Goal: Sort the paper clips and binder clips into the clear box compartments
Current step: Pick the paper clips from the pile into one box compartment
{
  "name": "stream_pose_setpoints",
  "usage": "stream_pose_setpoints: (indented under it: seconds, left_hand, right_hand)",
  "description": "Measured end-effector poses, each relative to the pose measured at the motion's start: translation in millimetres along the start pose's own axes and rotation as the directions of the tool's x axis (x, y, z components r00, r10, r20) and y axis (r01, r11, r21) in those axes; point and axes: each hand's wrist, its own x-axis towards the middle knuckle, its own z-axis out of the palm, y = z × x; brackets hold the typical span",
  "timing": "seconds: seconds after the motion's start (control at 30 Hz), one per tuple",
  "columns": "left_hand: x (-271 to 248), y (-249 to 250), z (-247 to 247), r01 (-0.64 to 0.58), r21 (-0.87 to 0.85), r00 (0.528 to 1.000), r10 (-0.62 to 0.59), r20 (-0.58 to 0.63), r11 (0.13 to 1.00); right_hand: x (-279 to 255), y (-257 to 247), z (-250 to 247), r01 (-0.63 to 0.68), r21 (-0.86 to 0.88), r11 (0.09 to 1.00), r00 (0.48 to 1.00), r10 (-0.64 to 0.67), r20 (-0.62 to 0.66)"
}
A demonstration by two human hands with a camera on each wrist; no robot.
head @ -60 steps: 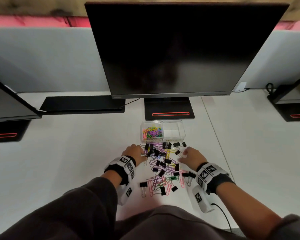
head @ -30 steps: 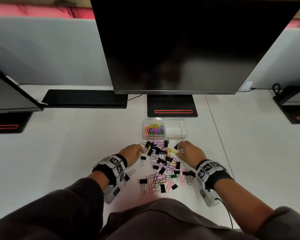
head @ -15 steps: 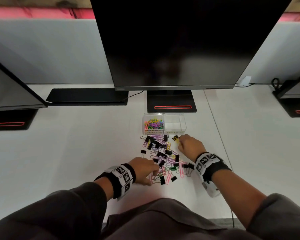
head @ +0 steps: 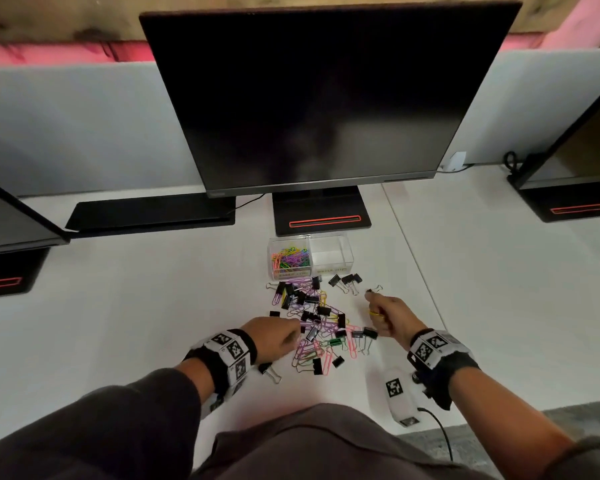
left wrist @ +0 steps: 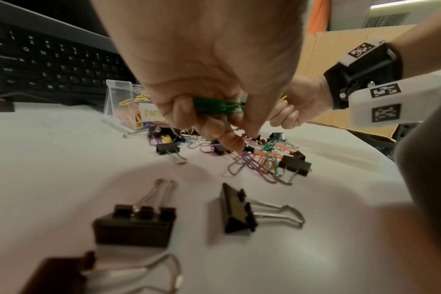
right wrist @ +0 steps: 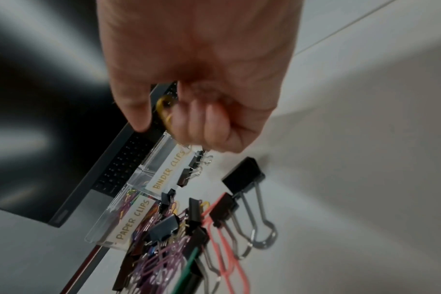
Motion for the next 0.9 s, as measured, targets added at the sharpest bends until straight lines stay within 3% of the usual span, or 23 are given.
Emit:
stream_pose_setpoints:
  seconds: [0.1, 0.2, 0.27, 0.33, 0.43, 0.5, 0.63, 0.77, 0.9]
  left_hand:
    - [-2, -5, -2, 0.072, -0.064, 0.996, -0.069, 0.056, 0.995]
    - [-2, -7, 0, 0.107, -0.107, 0.992, -0.099, 0.076, 0.988]
    - [-2, -8, 3, 0.121, -0.139, 0.992, -0.116, 0.043, 0.983]
    - [-3, -7, 2, 0.134, -0.138, 0.99, -0.138, -0.024, 0.981]
    - [-3, 0, 0, 0.121, 0.003, 0.99, -0.121, -0.076, 0.993]
    - [-1, 3, 5, 0.114, 0.104, 0.993, -0.11, -0.046, 0.988]
    - [9, 3, 13, 0.144, 0.166, 0.989, -0.138, -0.049, 0.976]
    - [11, -7, 12, 0.198, 0.097, 0.976, -0.188, -0.107, 0.975]
    - [12, 0, 14, 0.199, 0.109, 0.978, -0.189, -0.091, 0.974]
  right_hand:
    - [0, 5, -1, 0.039, -0.156, 0.987, 0.997, -0.047, -0.053]
    - [-4, 5, 4, 0.031, 0.006, 0.999, 0.997, -0.032, 0.064]
    - [-5, 4, 6, 0.034, 0.053, 0.998, 0.996, -0.038, 0.075]
    - [-5, 4, 9, 0.097, -0.165, 0.981, 0.995, -0.095, 0.02]
    - [-6, 3, 10, 0.154, -0.657, 0.738, 0.98, -0.197, 0.009]
    - [-10, 6, 11, 0.133, -0.792, 0.596, 0.986, -0.158, 0.047]
    - [-13, 7, 9, 0.078, -0.894, 0.441, 0.993, -0.11, 0.033]
    - [-17, 3, 10, 0.063, -0.896, 0.44, 0.976, -0.217, -0.038]
    - [-26, 19, 30, 0.083, -0.962, 0.262, 0.984, -0.172, 0.038]
